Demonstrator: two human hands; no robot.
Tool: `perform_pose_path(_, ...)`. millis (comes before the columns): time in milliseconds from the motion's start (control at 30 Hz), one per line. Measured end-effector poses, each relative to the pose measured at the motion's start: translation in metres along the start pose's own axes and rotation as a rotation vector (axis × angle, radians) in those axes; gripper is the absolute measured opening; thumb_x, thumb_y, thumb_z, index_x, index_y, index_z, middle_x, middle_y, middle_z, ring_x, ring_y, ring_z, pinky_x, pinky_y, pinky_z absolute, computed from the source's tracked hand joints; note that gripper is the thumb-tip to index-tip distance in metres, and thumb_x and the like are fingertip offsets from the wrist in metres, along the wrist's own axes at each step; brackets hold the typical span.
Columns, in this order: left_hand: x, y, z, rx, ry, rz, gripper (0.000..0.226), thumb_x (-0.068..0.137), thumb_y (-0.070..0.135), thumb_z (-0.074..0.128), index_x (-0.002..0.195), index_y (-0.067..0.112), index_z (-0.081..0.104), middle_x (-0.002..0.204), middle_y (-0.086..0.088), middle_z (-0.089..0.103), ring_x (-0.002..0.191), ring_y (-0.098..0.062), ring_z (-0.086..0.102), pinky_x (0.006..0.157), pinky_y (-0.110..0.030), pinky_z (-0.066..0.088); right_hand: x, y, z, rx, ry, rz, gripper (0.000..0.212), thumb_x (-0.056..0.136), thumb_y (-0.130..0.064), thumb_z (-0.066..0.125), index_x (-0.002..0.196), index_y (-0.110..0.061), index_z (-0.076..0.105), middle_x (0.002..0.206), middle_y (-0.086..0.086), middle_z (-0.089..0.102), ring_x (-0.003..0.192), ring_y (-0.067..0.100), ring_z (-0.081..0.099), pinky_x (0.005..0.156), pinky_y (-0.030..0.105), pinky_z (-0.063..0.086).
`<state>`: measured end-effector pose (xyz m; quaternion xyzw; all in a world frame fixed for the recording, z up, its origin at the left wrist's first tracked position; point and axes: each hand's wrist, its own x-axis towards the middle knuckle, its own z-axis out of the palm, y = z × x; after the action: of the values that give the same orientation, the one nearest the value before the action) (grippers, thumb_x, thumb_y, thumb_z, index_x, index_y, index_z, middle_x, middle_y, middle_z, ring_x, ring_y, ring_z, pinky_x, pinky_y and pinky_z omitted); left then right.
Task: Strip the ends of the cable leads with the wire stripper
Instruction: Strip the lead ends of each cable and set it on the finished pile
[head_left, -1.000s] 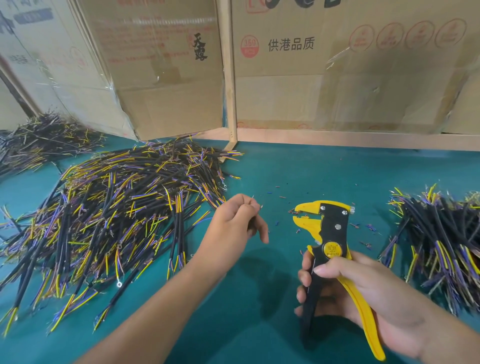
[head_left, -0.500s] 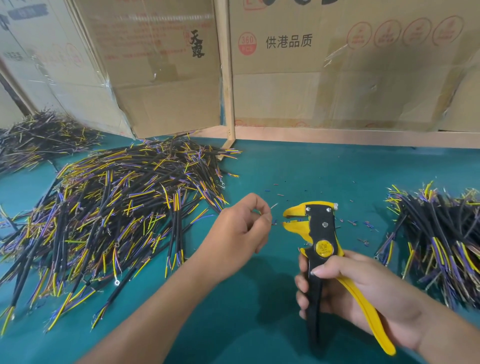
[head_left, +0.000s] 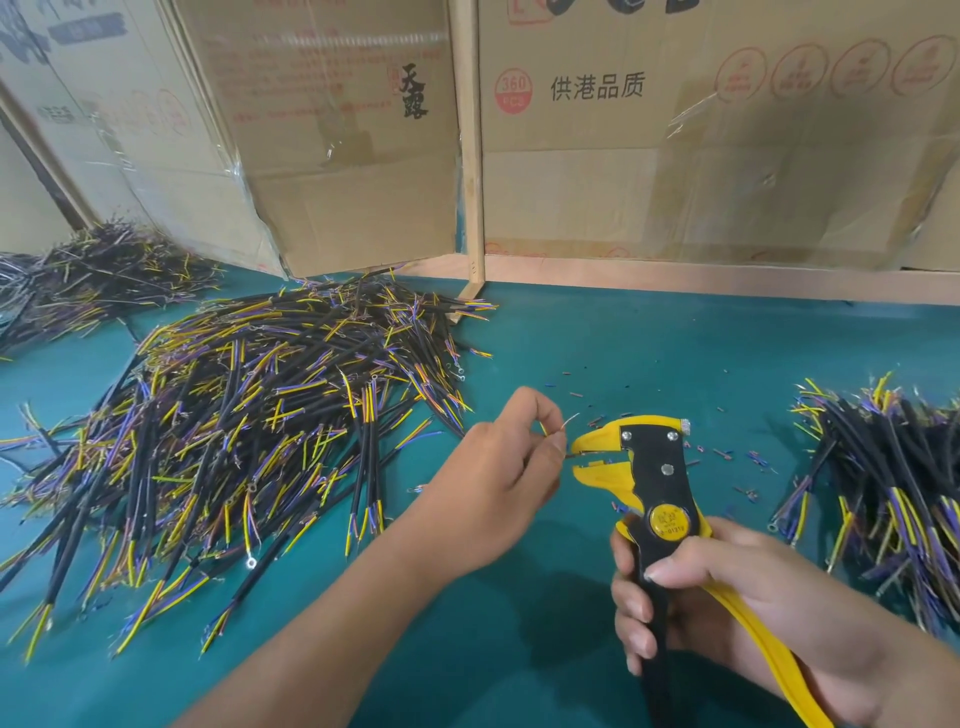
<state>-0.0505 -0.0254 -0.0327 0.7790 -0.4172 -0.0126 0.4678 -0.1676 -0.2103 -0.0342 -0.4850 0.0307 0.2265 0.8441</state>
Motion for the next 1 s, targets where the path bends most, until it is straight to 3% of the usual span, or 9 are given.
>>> perform_pose_path(233, 0.000, 0.001, 0.001, 0.056, -0.028, 0.036, 0.008, 0.104, 0.025, 0.036, 0.095, 0.024, 0.037, 0.063, -0.007, 0.057, 0.051, -0.017, 0.041, 0.053, -0.030, 0.036, 0.005, 0.006, -0.005, -0.034, -0.026, -0.004, 0.027, 0.074, -0.016, 0.082, 0.090, -0.001, 0.066, 0.076, 0.023, 0.052, 0.069, 0.036, 0.054, 0.071, 0.052, 0.050)
perform_pose_path(500, 0.000, 0.004, 0.004, 0.040, -0.005, 0.037, 0.012, 0.106, 0.027, 0.033, 0.095, 0.023, 0.037, 0.064, -0.005, 0.057, 0.052, -0.020, 0.043, 0.053, -0.033, 0.038, 0.004, 0.007, 0.001, -0.063, 0.027, -0.015, 0.027, 0.078, -0.025, 0.080, 0.082, -0.004, 0.062, 0.070, 0.019, 0.047, 0.062, 0.032, 0.050, 0.067, 0.048, 0.050)
perform_pose_path(800, -0.001, 0.006, 0.004, 0.034, -0.024, 0.047, 0.012, 0.107, 0.025, 0.033, 0.097, 0.020, 0.037, 0.064, -0.006, 0.057, 0.052, -0.020, 0.043, 0.052, -0.032, 0.038, 0.002, 0.008, 0.008, -0.083, 0.108, -0.011, 0.036, 0.078, -0.034, 0.080, 0.073, -0.007, 0.057, 0.062, 0.014, 0.038, 0.052, 0.027, 0.041, 0.057, 0.044, 0.045)
perform_pose_path(1000, -0.002, 0.007, 0.004, 0.034, -0.034, 0.034, 0.011, 0.107, 0.026, 0.033, 0.098, 0.020, 0.038, 0.064, -0.008, 0.057, 0.054, -0.025, 0.044, 0.056, -0.040, 0.039, 0.002, 0.007, 0.015, -0.139, 0.247, -0.069, 0.045, 0.085, -0.034, 0.079, 0.064, -0.009, 0.048, 0.056, 0.009, 0.027, 0.042, 0.019, 0.027, 0.046, 0.033, 0.035)
